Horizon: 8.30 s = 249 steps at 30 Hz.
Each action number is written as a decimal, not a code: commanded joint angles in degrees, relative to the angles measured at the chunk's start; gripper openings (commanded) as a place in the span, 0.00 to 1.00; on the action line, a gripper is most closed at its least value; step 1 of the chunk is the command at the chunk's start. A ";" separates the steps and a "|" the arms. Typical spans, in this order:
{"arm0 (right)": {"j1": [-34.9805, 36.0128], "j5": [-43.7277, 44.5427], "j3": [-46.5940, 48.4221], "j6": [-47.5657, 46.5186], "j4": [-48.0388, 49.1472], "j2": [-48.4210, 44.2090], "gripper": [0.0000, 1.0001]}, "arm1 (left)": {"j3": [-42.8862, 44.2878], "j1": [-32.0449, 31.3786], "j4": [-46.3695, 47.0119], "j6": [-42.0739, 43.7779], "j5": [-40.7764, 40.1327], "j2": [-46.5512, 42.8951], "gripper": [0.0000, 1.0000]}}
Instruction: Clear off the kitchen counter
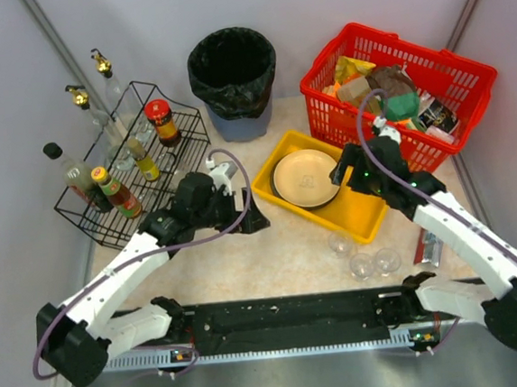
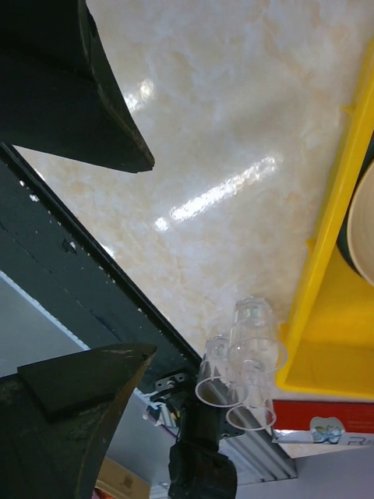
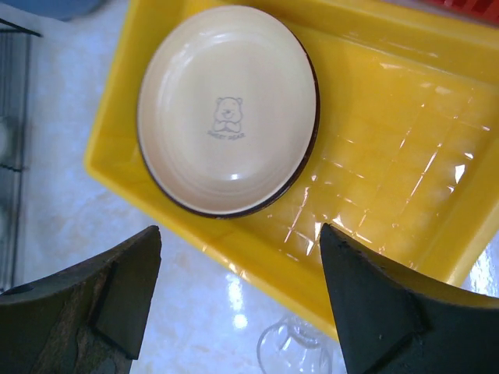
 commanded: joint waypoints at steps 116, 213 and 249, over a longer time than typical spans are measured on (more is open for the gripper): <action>-0.24 -55.54 -2.80 26.25 39.47 -24.28 0.84 | 23.08 -22.74 24.90 -21.66 -2.06 5.66 0.00; -2.53 7.30 7.30 -21.20 -6.93 18.70 0.05 | -5.84 -0.76 4.51 0.05 -17.36 -12.70 0.92; -2.09 -5.41 4.15 -28.41 -5.78 3.53 0.96 | -11.02 -4.87 14.69 -7.59 -2.23 -6.83 0.87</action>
